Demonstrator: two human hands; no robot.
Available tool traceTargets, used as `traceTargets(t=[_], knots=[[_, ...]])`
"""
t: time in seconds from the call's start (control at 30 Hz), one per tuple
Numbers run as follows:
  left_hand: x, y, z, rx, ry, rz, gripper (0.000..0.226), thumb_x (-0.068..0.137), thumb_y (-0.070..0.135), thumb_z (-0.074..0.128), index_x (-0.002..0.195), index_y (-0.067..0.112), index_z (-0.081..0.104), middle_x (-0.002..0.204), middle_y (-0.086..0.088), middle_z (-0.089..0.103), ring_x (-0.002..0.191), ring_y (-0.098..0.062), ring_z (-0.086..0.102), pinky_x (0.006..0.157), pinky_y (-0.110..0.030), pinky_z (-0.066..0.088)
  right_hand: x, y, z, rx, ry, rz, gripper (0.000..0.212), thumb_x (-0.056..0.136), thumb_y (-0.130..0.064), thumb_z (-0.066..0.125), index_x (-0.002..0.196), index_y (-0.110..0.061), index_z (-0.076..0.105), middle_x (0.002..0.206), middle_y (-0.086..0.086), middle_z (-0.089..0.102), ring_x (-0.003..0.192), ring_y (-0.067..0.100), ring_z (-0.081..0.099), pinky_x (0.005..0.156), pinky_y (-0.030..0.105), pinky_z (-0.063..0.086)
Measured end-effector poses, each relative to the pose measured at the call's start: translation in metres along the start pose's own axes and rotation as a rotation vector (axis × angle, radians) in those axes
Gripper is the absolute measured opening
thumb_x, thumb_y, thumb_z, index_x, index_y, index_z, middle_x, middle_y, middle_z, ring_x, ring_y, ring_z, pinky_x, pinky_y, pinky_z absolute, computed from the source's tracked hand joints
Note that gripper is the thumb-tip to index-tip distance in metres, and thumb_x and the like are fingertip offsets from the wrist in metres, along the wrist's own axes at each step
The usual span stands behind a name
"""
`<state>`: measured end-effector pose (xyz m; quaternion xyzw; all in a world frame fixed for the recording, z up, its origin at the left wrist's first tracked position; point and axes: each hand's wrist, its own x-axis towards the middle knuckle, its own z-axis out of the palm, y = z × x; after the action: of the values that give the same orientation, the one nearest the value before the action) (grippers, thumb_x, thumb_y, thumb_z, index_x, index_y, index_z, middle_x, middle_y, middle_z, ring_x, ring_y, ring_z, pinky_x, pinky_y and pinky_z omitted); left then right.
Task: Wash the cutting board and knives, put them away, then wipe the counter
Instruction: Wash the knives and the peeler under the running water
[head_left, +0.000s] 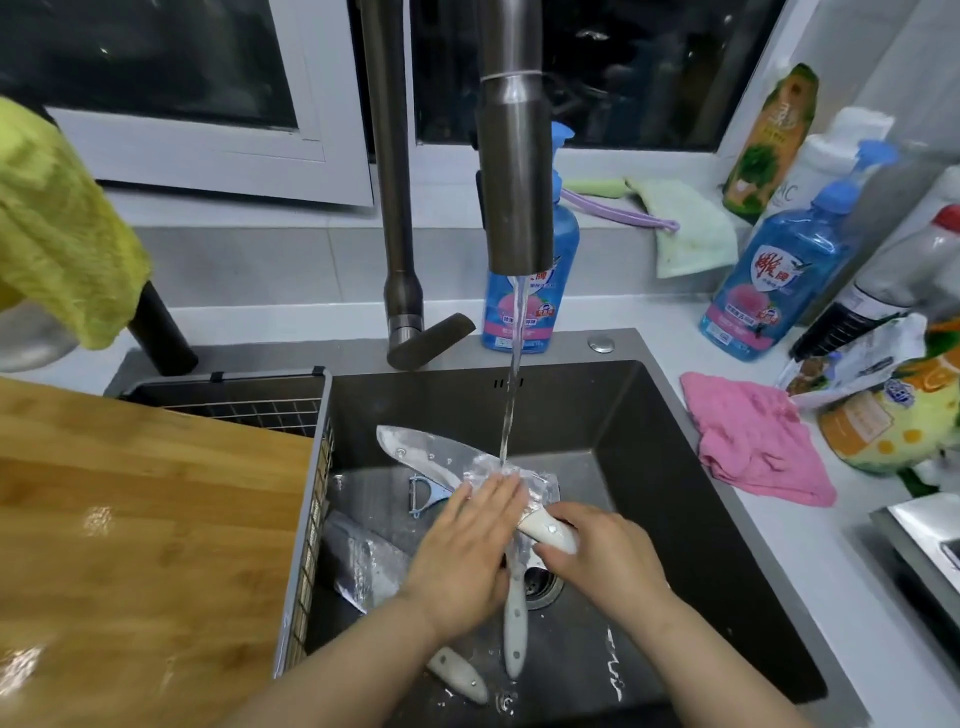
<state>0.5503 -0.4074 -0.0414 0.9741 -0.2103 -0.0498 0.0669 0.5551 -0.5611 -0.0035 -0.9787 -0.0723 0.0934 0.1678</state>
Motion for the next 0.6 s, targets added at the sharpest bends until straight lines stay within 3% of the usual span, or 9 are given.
traceTargets(t=[0.07, 0.13, 0.2, 0.3, 0.33, 0.4, 0.47, 0.53, 0.6], knots=[[0.001, -0.014, -0.006, -0.047, 0.128, -0.085, 0.074, 0.083, 0.023, 0.038, 0.144, 0.016, -0.003, 0.154, -0.002, 0.006, 0.139, -0.009, -0.001, 0.11, -0.026, -0.022, -0.001, 0.001, -0.001, -0.004, -0.008, 0.008, 0.036, 0.086, -0.036, 0.054, 0.122, -0.032, 0.055, 0.123, -0.008, 0.061, 0.115, 0.016, 0.055, 0.089, 0.024, 0.039], [0.003, -0.022, -0.007, -0.02, 0.112, -0.168, 0.078, 0.092, 0.027, 0.039, 0.141, 0.015, -0.02, 0.151, 0.002, -0.022, 0.127, -0.008, -0.029, 0.104, -0.026, -0.027, -0.002, 0.001, 0.0, -0.008, -0.013, 0.017, 0.035, 0.086, -0.036, 0.054, 0.121, -0.031, 0.056, 0.123, -0.008, 0.062, 0.115, 0.016, 0.055, 0.09, 0.025, 0.039], [0.001, -0.014, -0.002, -0.051, 0.209, -0.096, 0.076, 0.089, 0.028, 0.039, 0.145, 0.011, -0.01, 0.149, 0.001, -0.018, 0.13, -0.01, -0.024, 0.106, -0.027, -0.027, -0.002, -0.001, 0.003, 0.007, -0.008, 0.02, 0.037, 0.086, -0.035, 0.055, 0.122, -0.031, 0.055, 0.124, -0.009, 0.061, 0.116, 0.015, 0.055, 0.091, 0.024, 0.039], [-0.001, 0.005, 0.005, -0.06, -0.018, 0.011, 0.075, 0.066, 0.037, 0.035, 0.135, 0.009, 0.034, 0.141, -0.007, 0.044, 0.135, -0.017, 0.031, 0.113, -0.03, -0.006, -0.001, -0.005, 0.004, 0.023, -0.001, 0.023, 0.038, 0.086, -0.035, 0.055, 0.124, -0.032, 0.054, 0.123, -0.009, 0.061, 0.114, 0.014, 0.055, 0.088, 0.022, 0.039], [-0.001, 0.005, 0.003, -0.029, -0.027, 0.022, 0.075, 0.067, 0.036, 0.035, 0.136, 0.009, 0.034, 0.14, -0.007, 0.045, 0.135, -0.018, 0.034, 0.112, -0.028, -0.006, -0.001, -0.004, 0.003, 0.023, 0.001, 0.025, 0.037, 0.085, -0.035, 0.055, 0.123, -0.033, 0.054, 0.122, -0.009, 0.062, 0.113, 0.014, 0.056, 0.087, 0.022, 0.039], [-0.001, -0.011, -0.003, -0.054, 0.144, -0.022, 0.074, 0.082, 0.025, 0.039, 0.144, 0.011, 0.0, 0.153, -0.005, 0.004, 0.14, -0.016, -0.005, 0.108, -0.022, -0.023, -0.003, 0.002, 0.001, 0.023, -0.002, 0.045, 0.036, 0.086, -0.036, 0.056, 0.122, -0.033, 0.055, 0.121, -0.009, 0.063, 0.114, 0.014, 0.055, 0.087, 0.022, 0.039], [-0.002, -0.023, -0.007, -0.081, 0.123, -0.169, 0.079, 0.091, 0.025, 0.04, 0.14, 0.014, -0.02, 0.15, 0.002, -0.023, 0.128, -0.009, -0.03, 0.104, -0.023, -0.028, -0.006, 0.006, 0.0, 0.022, -0.004, 0.071, 0.038, 0.086, -0.037, 0.056, 0.123, -0.033, 0.054, 0.123, -0.01, 0.062, 0.115, 0.014, 0.054, 0.088, 0.023, 0.039], [-0.006, -0.021, -0.008, -0.087, 0.17, -0.188, 0.08, 0.091, 0.027, 0.041, 0.139, 0.015, -0.021, 0.147, 0.004, -0.025, 0.127, -0.008, -0.029, 0.104, -0.027, -0.026, -0.008, 0.007, 0.002, 0.027, -0.004, 0.081, 0.039, 0.086, -0.038, 0.056, 0.124, -0.032, 0.054, 0.123, -0.009, 0.062, 0.115, 0.015, 0.054, 0.088, 0.023, 0.039], [-0.009, -0.008, 0.002, -0.078, 0.173, -0.04, 0.08, 0.081, 0.025, 0.046, 0.143, 0.013, -0.003, 0.152, -0.003, -0.001, 0.136, -0.01, -0.007, 0.11, -0.028, -0.025, -0.009, 0.003, 0.004, 0.049, -0.005, 0.079, 0.038, 0.085, -0.037, 0.057, 0.123, -0.032, 0.055, 0.122, -0.008, 0.062, 0.115, 0.016, 0.055, 0.088, 0.023, 0.039]])
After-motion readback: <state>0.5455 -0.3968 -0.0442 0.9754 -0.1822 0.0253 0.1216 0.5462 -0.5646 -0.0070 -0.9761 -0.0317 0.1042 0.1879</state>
